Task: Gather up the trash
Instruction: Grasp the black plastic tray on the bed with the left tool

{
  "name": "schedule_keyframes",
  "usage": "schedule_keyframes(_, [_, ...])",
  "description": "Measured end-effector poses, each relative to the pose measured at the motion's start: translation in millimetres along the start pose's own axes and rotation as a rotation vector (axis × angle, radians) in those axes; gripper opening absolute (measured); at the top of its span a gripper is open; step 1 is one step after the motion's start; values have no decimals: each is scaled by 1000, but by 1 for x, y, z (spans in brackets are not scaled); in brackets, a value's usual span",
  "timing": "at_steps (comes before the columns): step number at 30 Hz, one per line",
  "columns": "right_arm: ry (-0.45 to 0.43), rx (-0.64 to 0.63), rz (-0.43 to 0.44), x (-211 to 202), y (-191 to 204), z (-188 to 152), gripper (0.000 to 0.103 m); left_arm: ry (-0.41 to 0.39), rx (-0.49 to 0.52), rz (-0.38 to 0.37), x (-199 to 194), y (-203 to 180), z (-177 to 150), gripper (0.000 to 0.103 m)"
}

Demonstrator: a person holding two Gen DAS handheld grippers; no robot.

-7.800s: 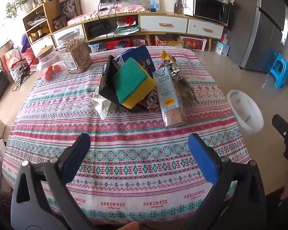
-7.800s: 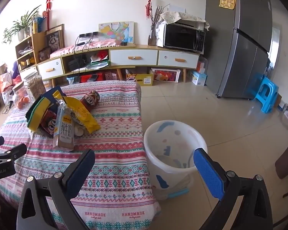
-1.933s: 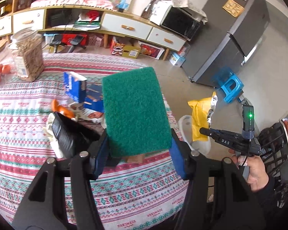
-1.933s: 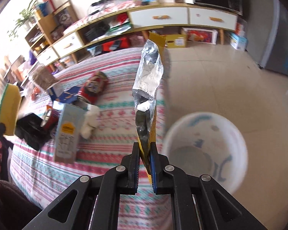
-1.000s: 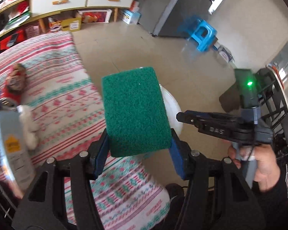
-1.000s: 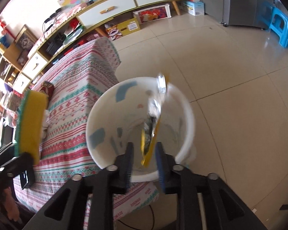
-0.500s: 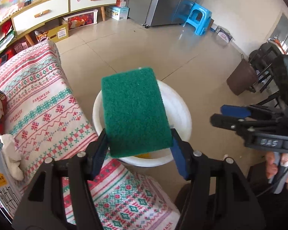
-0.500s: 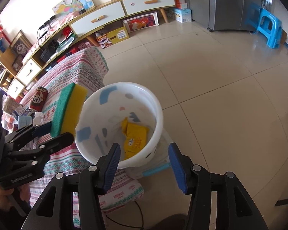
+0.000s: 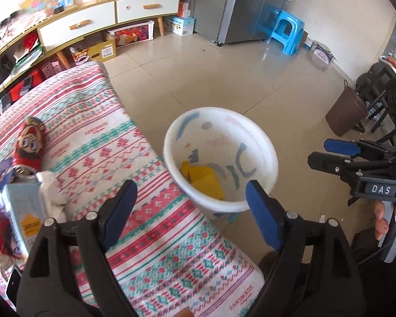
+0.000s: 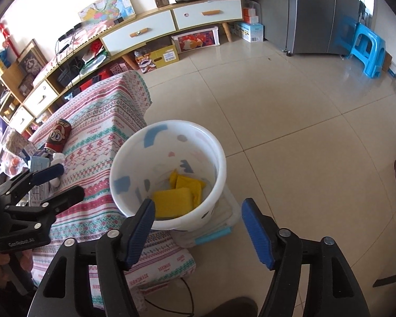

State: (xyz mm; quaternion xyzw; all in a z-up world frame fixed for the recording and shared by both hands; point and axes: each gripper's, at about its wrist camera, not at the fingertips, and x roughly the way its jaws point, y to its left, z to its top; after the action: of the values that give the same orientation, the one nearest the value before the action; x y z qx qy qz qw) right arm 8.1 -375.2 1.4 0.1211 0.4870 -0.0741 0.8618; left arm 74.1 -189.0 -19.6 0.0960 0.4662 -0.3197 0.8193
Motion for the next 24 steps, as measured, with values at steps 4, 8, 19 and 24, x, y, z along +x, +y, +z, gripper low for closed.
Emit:
schedule_keyframes(4, [-9, -20, 2, -2, 11, 3, 78, -7, -20, 22, -18, 12, -6, 85])
schedule_keyframes(8, [-14, -52, 16, -2, 30, 6, 81, -17, -58, 44, -38, 32, -14, 86])
schedule_keyframes(19, [-27, -138, 57, -4, 87, 10, 84, -6, -236, 141, -90, 116, -57, 88])
schedule_keyframes(24, [-22, -180, 66, 1, 111, 9, 84, 49, -348, 192, -101, 159, -88, 88])
